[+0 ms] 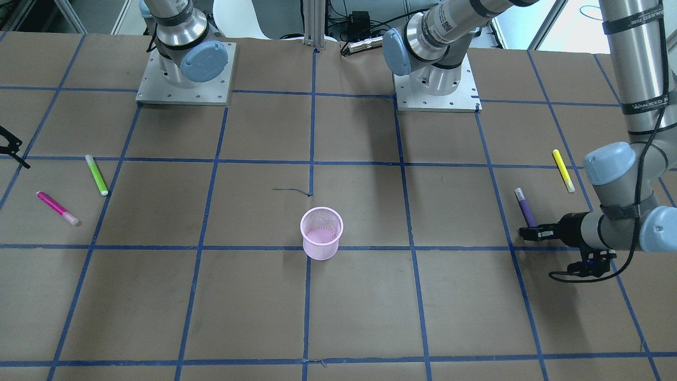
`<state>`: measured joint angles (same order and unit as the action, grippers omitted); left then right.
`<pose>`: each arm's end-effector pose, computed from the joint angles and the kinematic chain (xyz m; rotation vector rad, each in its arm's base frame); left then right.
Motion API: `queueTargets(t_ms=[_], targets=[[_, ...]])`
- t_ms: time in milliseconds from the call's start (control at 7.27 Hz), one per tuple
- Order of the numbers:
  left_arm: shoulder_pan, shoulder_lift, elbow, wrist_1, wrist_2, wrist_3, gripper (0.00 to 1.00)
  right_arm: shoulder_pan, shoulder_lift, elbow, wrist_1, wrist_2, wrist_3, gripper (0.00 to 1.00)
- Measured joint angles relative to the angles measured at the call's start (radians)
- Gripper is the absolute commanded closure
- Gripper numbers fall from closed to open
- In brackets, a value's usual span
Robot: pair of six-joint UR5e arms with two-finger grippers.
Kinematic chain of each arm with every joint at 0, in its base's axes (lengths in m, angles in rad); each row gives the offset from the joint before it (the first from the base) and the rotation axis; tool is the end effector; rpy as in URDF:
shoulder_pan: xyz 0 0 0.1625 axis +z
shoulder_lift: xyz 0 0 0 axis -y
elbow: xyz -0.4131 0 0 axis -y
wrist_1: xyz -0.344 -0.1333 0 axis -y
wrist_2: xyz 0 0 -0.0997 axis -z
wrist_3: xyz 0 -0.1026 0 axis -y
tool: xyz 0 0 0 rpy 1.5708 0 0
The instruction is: Insert purple and pink pens into pink cup
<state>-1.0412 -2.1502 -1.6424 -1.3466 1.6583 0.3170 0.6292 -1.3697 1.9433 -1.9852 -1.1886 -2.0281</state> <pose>0.1697 -0.5360 0.1654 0.2878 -2.9634 -0.6418 -0.2667 -0.4064 0.2708 -1.4624 2.5084 -0.5397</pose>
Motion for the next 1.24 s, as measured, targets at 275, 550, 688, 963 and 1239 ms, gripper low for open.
queueTargets(t_ms=[275,550,688,963,1239], targets=[[0.000,0.009,-0.001,0.001,0.001,-0.003,0.33,-0.055,0.127,0.021,-0.051,0.084,-0.164,0.19],[0.000,0.015,-0.001,0.001,0.002,-0.003,0.43,-0.086,0.181,0.030,-0.066,0.106,-0.233,0.46],[0.000,0.016,-0.001,0.001,0.003,-0.003,0.68,-0.093,0.190,0.031,-0.068,0.105,-0.242,0.46],[0.000,0.016,-0.002,0.001,0.001,-0.004,0.93,-0.098,0.194,0.039,-0.066,0.098,-0.272,0.56],[0.000,0.016,-0.002,0.001,-0.006,-0.004,0.98,-0.098,0.191,0.049,-0.067,0.096,-0.288,0.69]])
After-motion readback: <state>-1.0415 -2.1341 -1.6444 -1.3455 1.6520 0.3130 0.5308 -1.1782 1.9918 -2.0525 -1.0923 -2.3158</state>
